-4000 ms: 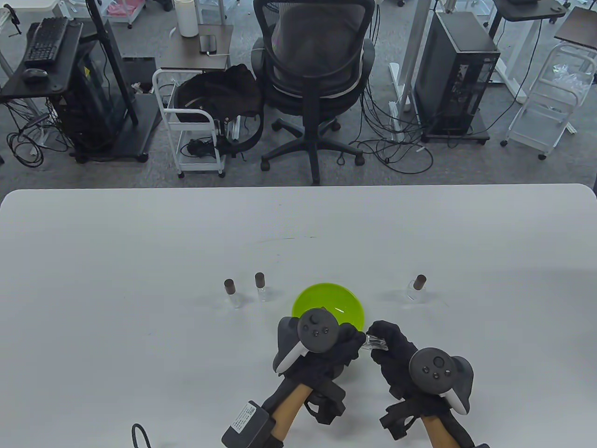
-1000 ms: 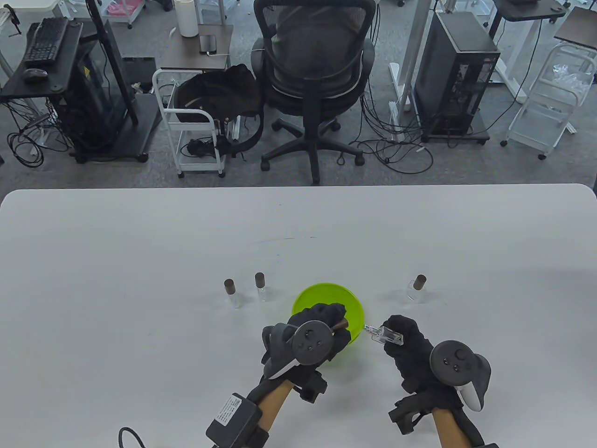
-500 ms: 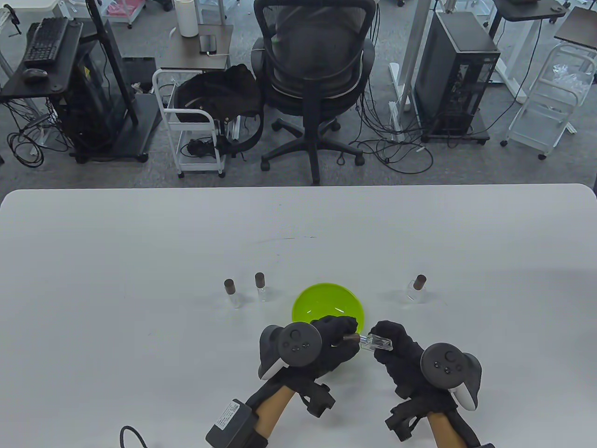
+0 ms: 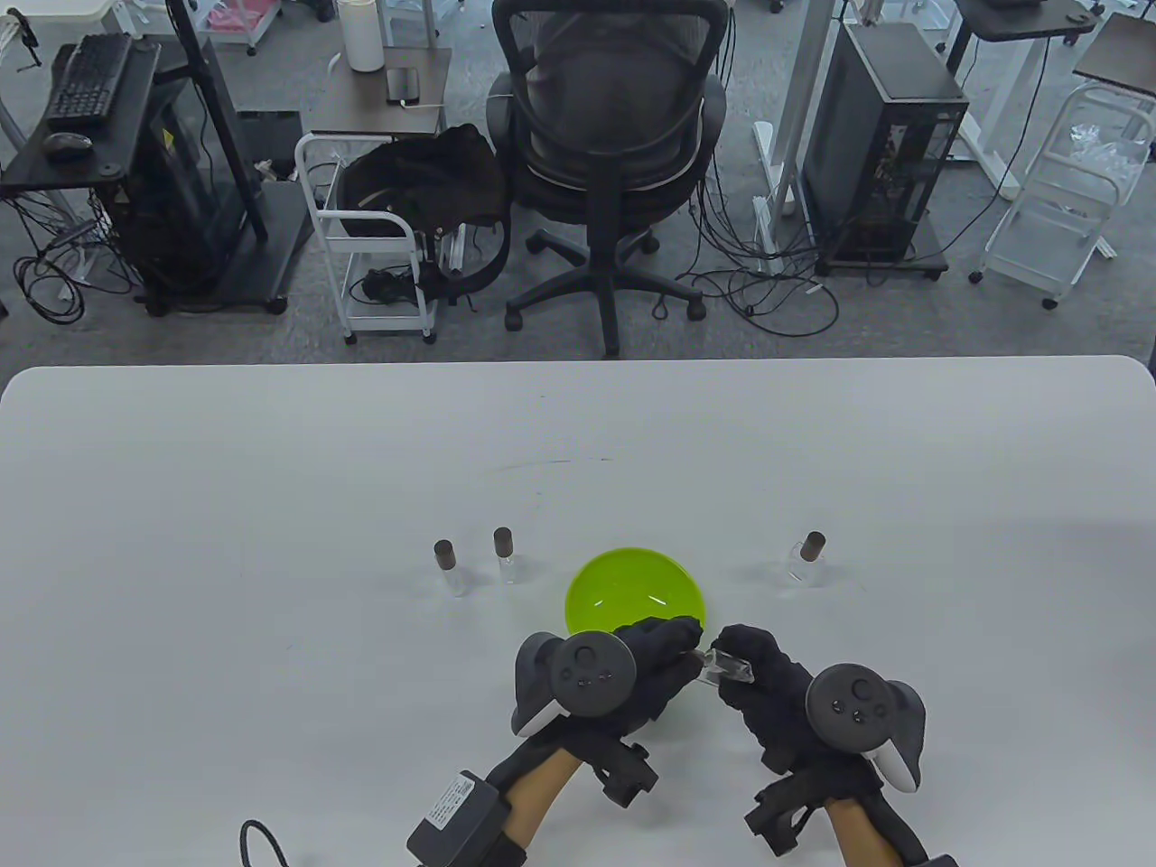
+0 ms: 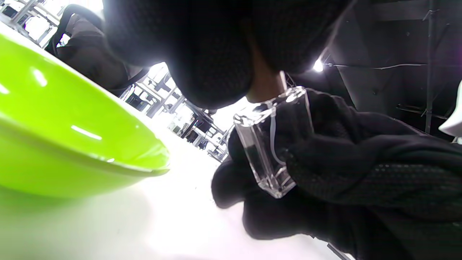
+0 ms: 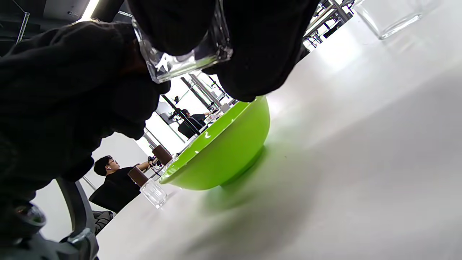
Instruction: Assemble perfume bottles from components
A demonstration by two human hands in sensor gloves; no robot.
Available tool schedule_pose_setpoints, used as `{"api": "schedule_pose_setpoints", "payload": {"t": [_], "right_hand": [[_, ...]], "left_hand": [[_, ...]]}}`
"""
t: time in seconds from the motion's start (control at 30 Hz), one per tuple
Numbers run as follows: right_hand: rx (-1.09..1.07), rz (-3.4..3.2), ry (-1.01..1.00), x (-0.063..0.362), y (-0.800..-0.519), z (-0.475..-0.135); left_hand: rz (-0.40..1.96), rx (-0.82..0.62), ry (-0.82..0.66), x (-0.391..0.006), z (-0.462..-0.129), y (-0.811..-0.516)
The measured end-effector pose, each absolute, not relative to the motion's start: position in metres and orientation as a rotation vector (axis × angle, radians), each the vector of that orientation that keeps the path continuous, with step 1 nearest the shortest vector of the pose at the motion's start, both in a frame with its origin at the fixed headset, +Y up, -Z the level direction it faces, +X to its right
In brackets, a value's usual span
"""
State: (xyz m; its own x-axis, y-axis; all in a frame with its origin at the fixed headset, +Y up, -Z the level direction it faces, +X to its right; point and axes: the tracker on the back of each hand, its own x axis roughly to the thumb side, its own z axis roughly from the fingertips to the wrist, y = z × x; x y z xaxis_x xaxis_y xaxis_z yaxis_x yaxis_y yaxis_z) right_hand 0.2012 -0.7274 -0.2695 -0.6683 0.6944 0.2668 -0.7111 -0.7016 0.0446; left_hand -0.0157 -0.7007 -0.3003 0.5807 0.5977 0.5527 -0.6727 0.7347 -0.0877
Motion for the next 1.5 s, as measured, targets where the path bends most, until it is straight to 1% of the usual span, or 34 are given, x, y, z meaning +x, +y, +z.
{"api": "schedule_pose_setpoints", "payload": {"t": [0.13,0.23,0.3,0.47,0.57,0.67,0.77,0.9,0.97,1.03,1.13,1.23,1.33,1.5], "right_hand": [[0.308,2.340,-0.063,0.199,-0.728,-0.268],[0.337,2.349,-0.086,0.198,-0.728,-0.269],[0.338,2.328,-0.076,0.199,-0.726,-0.269],[0.403,2.420,-0.037,0.194,-0.724,-0.269],[0.379,2.406,-0.090,0.195,-0.722,-0.267],[0.359,2.392,-0.122,0.199,-0.722,-0.266],[0.317,2.397,-0.149,0.203,-0.724,-0.267],[0.276,2.385,-0.131,0.206,-0.727,-0.270],[0.272,2.393,-0.120,0.206,-0.730,-0.271],[0.262,2.405,-0.118,0.207,-0.731,-0.271],[0.250,2.418,-0.105,0.207,-0.734,-0.273],[0.222,2.443,-0.119,0.210,-0.732,-0.276],[0.165,2.460,-0.155,0.219,-0.726,-0.280],[-0.002,2.490,-0.221,0.249,-0.715,-0.290]], "left_hand": [[0.747,0.105,-0.595,-0.014,-0.303,-0.707],[0.753,0.103,-0.605,-0.015,-0.305,-0.707],[0.741,0.107,-0.630,-0.015,-0.304,-0.702],[0.617,0.118,-0.703,-0.007,-0.295,-0.685],[0.519,0.086,-0.717,-0.005,-0.293,-0.669],[0.464,0.127,-0.674,-0.016,-0.296,-0.653],[0.359,0.151,-0.563,-0.040,-0.298,-0.646],[0.204,0.167,-0.410,-0.074,-0.300,-0.660],[0.123,0.148,-0.331,-0.091,-0.303,-0.676],[0.056,0.098,-0.266,-0.106,-0.306,-0.695],[0.037,0.017,-0.222,-0.121,-0.310,-0.720],[0.052,-0.005,-0.206,-0.127,-0.311,-0.735],[0.005,-0.039,-0.185,-0.127,-0.313,-0.739],[0.012,-0.018,-0.188,-0.127,-0.312,-0.739]]}}
